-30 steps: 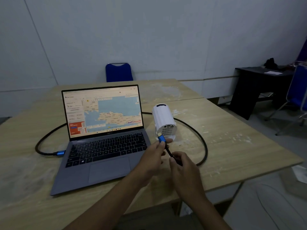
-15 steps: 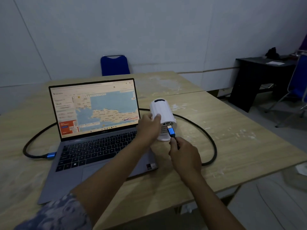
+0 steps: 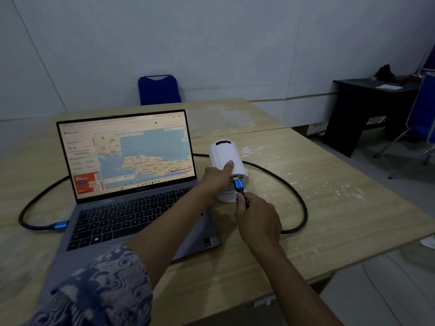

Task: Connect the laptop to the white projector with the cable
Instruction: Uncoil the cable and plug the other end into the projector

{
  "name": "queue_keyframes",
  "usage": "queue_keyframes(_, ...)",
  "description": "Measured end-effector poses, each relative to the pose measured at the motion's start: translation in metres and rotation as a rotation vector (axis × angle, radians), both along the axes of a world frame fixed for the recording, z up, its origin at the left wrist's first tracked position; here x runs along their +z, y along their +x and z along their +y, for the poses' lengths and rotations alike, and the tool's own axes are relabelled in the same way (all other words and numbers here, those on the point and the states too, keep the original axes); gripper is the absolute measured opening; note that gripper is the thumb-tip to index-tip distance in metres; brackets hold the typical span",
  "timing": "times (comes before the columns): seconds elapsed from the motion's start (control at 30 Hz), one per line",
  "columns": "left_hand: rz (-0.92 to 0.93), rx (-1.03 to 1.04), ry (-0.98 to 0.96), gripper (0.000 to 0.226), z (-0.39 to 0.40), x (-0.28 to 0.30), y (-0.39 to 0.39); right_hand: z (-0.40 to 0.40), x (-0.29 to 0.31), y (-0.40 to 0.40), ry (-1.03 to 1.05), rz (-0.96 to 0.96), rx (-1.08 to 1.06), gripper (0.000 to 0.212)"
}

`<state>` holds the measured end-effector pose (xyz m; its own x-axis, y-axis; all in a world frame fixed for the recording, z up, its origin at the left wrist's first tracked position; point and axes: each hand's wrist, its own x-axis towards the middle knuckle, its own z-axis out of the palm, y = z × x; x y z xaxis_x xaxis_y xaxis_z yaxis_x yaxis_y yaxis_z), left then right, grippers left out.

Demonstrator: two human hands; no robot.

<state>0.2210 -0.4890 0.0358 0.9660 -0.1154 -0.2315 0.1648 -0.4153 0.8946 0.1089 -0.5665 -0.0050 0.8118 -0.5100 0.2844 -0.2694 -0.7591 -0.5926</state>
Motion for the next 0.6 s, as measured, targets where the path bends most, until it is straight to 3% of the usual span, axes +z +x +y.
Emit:
queue_keyframes(0.17, -0.024, -0.04, 0.024, 0.073, -0.0004, -0.0025, 0.0021, -0.0005, 0.0018, -0.0008, 0.011, -0.013, -0.012, 0.037)
queue_keyframes(0.6, -0.06, -0.049, 0.074, 0.079, -0.0008, -0.0051, 0.0012, 0.0029, 0.0074, -0.0016, 0.004, 0.004, -0.037, 0.038)
